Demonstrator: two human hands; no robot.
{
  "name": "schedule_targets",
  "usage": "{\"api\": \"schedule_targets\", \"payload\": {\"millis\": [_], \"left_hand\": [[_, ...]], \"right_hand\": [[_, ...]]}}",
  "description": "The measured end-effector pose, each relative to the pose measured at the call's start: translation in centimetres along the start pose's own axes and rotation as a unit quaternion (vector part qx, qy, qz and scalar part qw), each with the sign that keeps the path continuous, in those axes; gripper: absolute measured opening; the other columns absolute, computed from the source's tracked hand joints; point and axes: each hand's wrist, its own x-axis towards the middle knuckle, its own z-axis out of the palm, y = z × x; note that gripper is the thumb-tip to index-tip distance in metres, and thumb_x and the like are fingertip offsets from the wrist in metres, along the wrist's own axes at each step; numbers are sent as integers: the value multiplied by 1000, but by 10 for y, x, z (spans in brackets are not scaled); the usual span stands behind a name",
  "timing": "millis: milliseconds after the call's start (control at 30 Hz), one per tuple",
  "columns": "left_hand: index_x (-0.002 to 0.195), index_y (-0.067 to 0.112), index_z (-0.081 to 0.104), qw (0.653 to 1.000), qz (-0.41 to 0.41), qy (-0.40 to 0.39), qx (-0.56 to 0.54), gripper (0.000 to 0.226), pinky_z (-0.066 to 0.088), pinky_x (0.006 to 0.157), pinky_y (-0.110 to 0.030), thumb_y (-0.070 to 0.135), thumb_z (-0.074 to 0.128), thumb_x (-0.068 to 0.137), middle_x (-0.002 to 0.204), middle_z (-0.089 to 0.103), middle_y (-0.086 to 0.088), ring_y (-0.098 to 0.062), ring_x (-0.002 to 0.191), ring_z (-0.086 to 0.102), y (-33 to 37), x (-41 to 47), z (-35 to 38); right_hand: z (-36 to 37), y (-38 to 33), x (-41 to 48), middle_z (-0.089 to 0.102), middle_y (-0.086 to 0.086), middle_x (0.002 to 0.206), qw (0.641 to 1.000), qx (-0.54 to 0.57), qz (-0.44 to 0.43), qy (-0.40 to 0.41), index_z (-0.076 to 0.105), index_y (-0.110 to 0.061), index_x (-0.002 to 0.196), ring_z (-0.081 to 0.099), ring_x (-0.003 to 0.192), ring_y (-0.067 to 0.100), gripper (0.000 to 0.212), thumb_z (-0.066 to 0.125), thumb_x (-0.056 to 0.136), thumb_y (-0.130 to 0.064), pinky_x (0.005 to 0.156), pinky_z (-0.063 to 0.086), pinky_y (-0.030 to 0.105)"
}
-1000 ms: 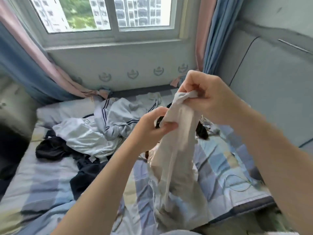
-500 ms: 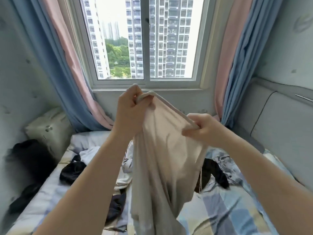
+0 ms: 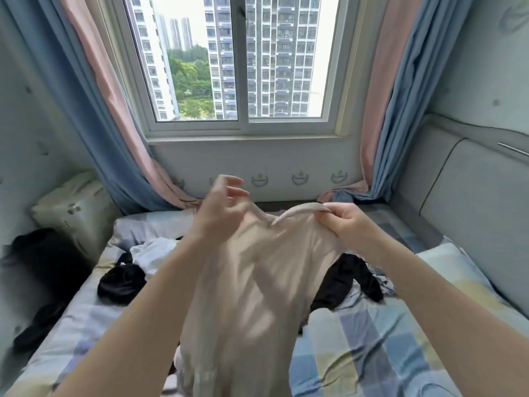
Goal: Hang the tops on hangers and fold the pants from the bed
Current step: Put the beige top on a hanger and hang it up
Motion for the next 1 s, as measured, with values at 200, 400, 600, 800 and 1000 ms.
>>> {"api": "schedule_targets", "payload": {"millis": [200, 400, 600, 800, 1000], "left_hand": [[93, 6, 63, 968, 57, -243, -14, 17, 41, 67, -31, 21, 70, 91, 80, 58, 3, -10, 75, 52, -4, -25, 50], [72, -5, 51, 986, 60, -101, -121, 25, 22, 50, -28, 13, 59, 88, 63, 37, -2, -12, 59, 31, 10, -19, 46], [72, 1, 49, 981, 56, 17, -188, 27, 22, 48, -20, 11, 55, 96, 65, 33, -1, -7, 57, 29, 14, -6, 22], [84, -1, 59, 989, -15, 91, -111, 16, 32, 55, -25, 3, 50, 96, 66, 46, 1, -9, 60, 39, -21, 11, 16], [136, 35, 52, 971, 32, -236, 16, 67, 41, 82, -1, 49, 78, 76, 113, 57, 29, 20, 100, 52, -27, -10, 52]], "right_hand": [[16, -35, 2, 46, -4, 61, 996, -54, -66, -40, 72, -20, 74, 37, 57, 11, 21, 67, 80, -39, 50, 30, 26], [-2, -13, 0, 50, -6, 60, 991, -113, -43, -63, 63, -9, 78, 41, 54, 8, 22, 82, 82, -19, 51, 31, 19], [-9, 43, -14, 60, 13, 69, 982, -165, 68, -63, 65, 5, 85, 51, 62, 24, 28, 71, 91, -21, 64, 39, 33], [-3, 54, -23, 62, 8, 69, 995, 54, 87, 10, 59, 3, 86, 58, 64, 16, 28, 57, 100, -21, 61, 46, 22], [10, 4, -16, 70, 16, 82, 999, -47, -25, 4, 75, -15, 83, 57, 71, 15, 15, 66, 95, -18, 64, 42, 29]]}}
